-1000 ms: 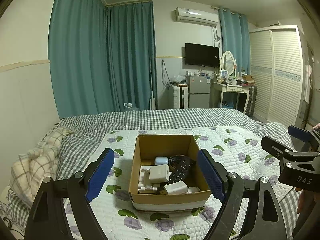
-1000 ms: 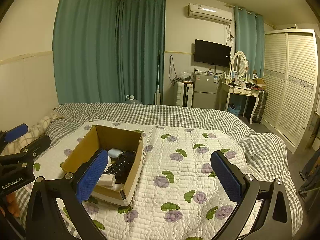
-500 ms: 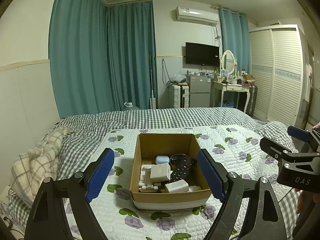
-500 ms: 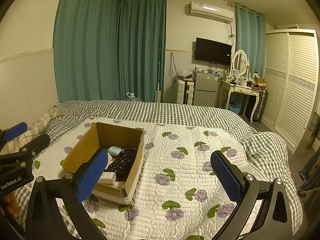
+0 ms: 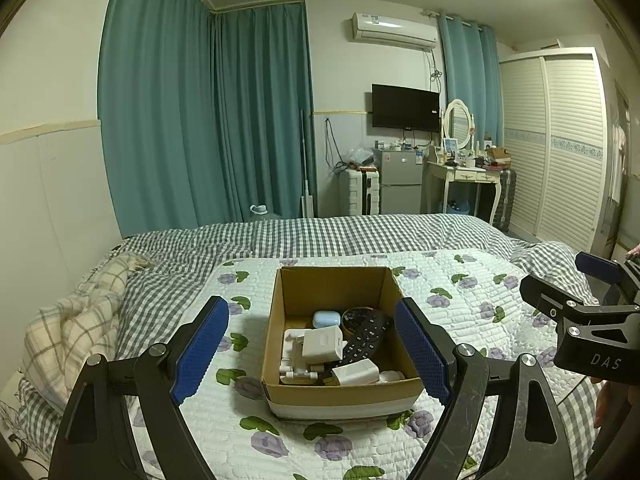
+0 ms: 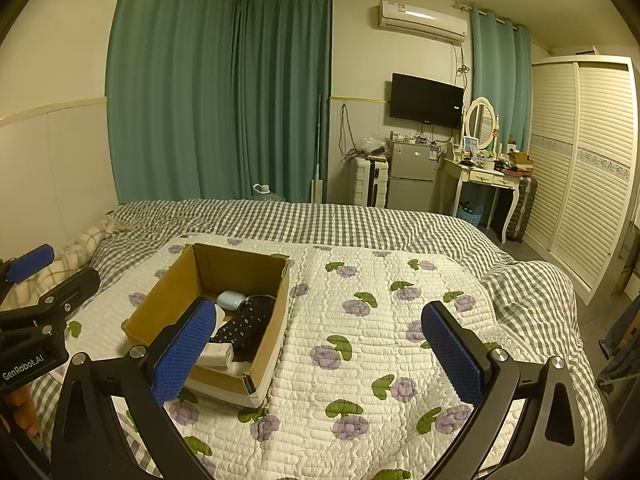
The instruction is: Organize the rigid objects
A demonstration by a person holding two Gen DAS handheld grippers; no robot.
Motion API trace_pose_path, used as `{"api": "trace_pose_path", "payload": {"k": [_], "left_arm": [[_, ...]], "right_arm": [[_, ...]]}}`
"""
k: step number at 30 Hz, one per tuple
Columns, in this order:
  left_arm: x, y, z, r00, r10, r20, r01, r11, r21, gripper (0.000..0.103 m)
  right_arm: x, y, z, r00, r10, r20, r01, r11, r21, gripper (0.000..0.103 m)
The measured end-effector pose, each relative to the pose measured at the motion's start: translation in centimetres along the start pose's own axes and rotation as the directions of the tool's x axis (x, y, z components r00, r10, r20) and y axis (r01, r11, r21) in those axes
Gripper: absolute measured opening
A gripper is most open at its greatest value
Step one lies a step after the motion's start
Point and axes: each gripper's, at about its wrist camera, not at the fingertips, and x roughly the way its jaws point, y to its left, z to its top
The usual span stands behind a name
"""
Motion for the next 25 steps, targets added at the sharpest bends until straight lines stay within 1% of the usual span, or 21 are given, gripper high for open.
{"api": "trace_pose_path", "payload": {"k": [25], "left_arm": [[0.19, -0.01, -0.23, 1.0, 0.0, -0.012, 0.0, 1.0, 0.003, 0.088]], "right_arm": [[0.48, 0.15, -0.3, 1.0, 0.002, -0.014, -0.002, 1.0, 0.003, 0.103]]}}
